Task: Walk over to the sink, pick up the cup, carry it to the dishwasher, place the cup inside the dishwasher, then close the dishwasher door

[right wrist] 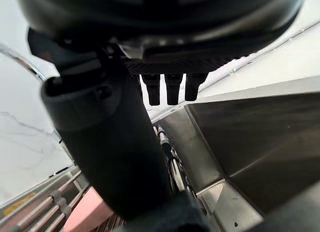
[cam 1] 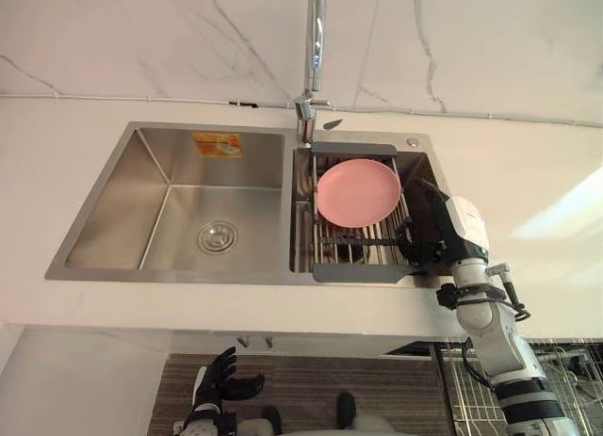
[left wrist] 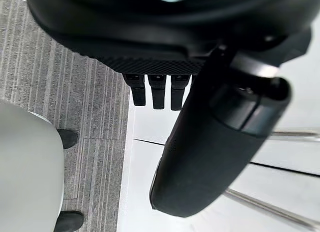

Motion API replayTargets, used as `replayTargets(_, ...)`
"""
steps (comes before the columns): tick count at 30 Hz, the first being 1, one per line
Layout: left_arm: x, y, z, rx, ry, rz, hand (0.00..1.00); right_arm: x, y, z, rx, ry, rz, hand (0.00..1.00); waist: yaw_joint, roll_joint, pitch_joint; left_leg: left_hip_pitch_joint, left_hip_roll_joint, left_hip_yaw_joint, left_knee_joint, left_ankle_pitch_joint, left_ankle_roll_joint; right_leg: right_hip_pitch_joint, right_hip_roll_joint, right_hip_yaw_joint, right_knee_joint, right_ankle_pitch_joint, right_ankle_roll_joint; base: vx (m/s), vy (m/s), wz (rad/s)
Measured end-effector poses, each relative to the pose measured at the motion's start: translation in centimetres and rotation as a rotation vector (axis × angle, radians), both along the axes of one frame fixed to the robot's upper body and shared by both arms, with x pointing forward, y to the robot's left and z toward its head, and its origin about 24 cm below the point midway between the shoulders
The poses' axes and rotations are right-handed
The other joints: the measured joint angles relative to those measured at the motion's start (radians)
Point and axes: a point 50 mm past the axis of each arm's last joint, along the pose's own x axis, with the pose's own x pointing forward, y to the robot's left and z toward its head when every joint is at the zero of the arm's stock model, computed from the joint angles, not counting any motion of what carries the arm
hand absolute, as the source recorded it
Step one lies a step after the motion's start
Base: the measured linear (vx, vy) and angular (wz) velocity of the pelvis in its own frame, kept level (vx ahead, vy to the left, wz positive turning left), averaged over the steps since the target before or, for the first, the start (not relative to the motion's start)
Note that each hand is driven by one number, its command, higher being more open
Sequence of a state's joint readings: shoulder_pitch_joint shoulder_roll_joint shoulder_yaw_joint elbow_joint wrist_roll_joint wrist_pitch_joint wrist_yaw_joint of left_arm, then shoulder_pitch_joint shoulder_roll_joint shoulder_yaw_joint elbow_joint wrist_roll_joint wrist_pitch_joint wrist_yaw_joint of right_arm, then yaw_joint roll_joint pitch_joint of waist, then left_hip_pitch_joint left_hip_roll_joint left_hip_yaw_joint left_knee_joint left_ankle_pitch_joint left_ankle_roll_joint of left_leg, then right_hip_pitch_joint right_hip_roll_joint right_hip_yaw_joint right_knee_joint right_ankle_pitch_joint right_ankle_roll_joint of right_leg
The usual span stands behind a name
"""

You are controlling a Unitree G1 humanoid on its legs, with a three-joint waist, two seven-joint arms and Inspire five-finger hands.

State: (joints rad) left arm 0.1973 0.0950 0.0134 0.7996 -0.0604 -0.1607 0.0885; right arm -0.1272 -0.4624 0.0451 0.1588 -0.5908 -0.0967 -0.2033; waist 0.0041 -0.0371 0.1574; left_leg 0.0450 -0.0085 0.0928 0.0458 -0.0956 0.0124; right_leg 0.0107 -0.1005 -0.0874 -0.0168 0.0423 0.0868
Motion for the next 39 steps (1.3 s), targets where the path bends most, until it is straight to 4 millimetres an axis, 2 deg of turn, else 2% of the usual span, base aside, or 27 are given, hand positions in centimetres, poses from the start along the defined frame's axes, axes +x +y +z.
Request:
replayTargets(13,1.1,-0.2,0.4,-0.001,-0.042,-0.006,0.9,2.7,1.4,2.6,-0.121,-0.089,0.038,0.9,0.007,0.002,0.063,-0.036,-0.008,-0.025,0.017,0.004,0.001,-0.015,-0.009,-0.027,-0.001,0.002,0.003,-0.02,-0.002,0.06)
replayTargets(14,1.1,-0.1,0.4,0.0,-0.042,-0.006,0.9,2.7,1.4,2.6,-0.134,-0.089,0.039,0.3,0.007,0.001,0.063,-0.037,-0.008,-0.027,0.017,0.004,0.001,-0.015,-0.009,-0.029,-0.001,0.002,0.003,-0.02,-0.005,0.05)
replayTargets(27,1.7,0.1,0.7,0.01,-0.064,0.019,0.9,4.1,1.9,4.4,-0.174,-0.182,0.009,0.3,0.006,-0.005,0.097,-0.072,-0.011,-0.034,-0.001,0.038,0.004,-0.055,-0.012,-0.046,0.0,0.007,-0.002,-0.07,-0.016,0.02)
replayTargets(33,1.7,0.2,0.7,0.01,-0.064,0.019,0.9,4.0,1.9,4.6,-0.172,-0.193,0.005,0.3,0.005,-0.006,0.098,-0.072,-0.008,-0.043,-0.016,0.05,0.005,-0.058,-0.009,-0.054,0.0,0.009,-0.005,-0.02,-0.009,0.04)
replayTargets(39,1.7,0.1,0.7,0.01,-0.065,0.017,0.9,2.9,1.4,4.6,-0.205,-0.206,0.017,0.3,0.004,-0.006,0.098,-0.067,-0.006,-0.043,-0.016,0.051,0.003,-0.054,-0.008,-0.053,0.001,0.015,-0.003,0.02,0.004,0.01)
